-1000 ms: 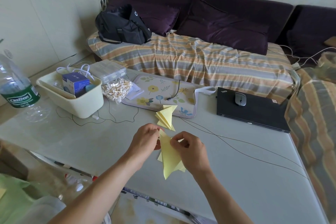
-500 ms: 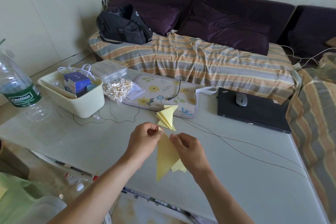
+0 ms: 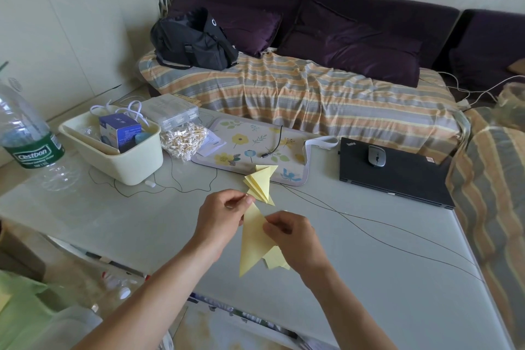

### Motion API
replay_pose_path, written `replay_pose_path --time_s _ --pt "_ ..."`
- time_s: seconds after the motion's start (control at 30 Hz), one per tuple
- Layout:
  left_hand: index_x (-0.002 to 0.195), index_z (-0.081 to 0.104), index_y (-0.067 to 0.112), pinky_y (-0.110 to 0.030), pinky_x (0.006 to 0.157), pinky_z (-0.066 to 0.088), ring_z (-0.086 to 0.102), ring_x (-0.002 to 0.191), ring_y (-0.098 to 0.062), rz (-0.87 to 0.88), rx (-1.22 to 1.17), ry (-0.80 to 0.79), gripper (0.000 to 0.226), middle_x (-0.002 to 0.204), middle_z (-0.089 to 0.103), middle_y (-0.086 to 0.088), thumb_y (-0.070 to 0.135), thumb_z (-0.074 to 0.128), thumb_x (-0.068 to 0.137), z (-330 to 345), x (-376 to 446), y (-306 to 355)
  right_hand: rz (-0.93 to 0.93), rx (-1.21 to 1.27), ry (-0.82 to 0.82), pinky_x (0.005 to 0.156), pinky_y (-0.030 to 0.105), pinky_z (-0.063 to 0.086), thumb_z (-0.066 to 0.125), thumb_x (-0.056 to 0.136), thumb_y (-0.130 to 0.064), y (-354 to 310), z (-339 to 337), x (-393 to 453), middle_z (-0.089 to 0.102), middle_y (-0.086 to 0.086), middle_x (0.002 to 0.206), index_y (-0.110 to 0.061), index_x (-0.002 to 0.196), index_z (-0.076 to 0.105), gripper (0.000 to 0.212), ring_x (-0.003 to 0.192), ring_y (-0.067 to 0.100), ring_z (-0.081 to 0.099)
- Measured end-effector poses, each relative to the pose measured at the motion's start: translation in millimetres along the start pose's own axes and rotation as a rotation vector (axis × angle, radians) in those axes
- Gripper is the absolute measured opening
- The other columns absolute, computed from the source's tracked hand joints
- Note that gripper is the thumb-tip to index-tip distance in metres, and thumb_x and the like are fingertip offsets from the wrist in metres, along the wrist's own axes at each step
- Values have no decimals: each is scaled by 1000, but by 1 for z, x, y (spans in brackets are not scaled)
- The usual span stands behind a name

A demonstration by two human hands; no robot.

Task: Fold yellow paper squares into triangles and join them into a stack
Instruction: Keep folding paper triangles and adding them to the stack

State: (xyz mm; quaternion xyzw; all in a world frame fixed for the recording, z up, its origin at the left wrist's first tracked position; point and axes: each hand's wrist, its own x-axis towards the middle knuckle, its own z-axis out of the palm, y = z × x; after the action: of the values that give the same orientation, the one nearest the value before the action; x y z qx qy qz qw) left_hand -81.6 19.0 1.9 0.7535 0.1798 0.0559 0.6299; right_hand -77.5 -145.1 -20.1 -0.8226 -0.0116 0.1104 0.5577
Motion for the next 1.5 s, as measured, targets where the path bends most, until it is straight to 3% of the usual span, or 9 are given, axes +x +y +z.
replay_pose_path --time_s 0.2,0.47,0.67,0.77,0.97,1.07,1.33,1.5 --pt "95 79 12 -13 58 52 65 71 -13 -69 -102 75 10 85 77 -6 20 74 92 -4 5 3 70 83 -12 70 28 50 71 91 -19 2 -2 2 71 -3 68 -16 84 76 9 60 6 62" --pt "92 80 11 -17 66 54 63 70 -15 -166 -240 95 6 80 74 -4 15 79 88 -4 6 7 67 86 -19 71 30 51 69 92 -17 2 -1 3 74 6 73 -16 85 75 10 64 11 62" --pt "85 76 11 -29 84 58 63 76 -22 -228 -324 60 5 86 71 -11 9 75 90 -5 5 10 104 155 -45 69 30 48 71 91 -17 0 -2 1 72 5 71 -13 85 74 8 65 15 59" --pt "94 74 7 -33 85 59 65 81 -25 -262 -297 -22 9 91 71 -12 14 69 96 -6 6 7 132 185 -42 69 28 49 72 91 -18 -1 -4 0 71 4 70 -11 86 74 9 65 15 58" --pt "88 75 8 -16 66 59 67 68 -14 -183 -226 -63 9 81 72 -7 12 71 95 0 0 7 102 203 -73 68 21 50 73 91 -28 -3 -2 -2 72 -1 81 -16 92 74 12 67 7 61" --pt "89 76 8 -17 69 60 69 69 -13 -189 -221 -72 6 82 75 -8 13 74 92 3 -3 7 47 181 -37 63 16 46 72 92 -30 -5 0 -4 73 1 84 -19 88 74 12 68 3 61" --pt "90 79 7 -17 68 58 72 70 -14 -198 -126 -175 11 82 79 -7 17 76 90 2 -8 10 2 161 1 65 25 45 68 95 -26 -6 1 -2 72 1 80 -19 83 71 14 68 9 59" --pt "84 79 8 -27 75 53 67 69 -14 -169 -77 -162 12 80 77 -7 20 81 86 2 -10 11 -14 177 -20 63 24 45 67 96 -36 -9 3 -4 73 4 80 -16 84 70 23 67 8 59"
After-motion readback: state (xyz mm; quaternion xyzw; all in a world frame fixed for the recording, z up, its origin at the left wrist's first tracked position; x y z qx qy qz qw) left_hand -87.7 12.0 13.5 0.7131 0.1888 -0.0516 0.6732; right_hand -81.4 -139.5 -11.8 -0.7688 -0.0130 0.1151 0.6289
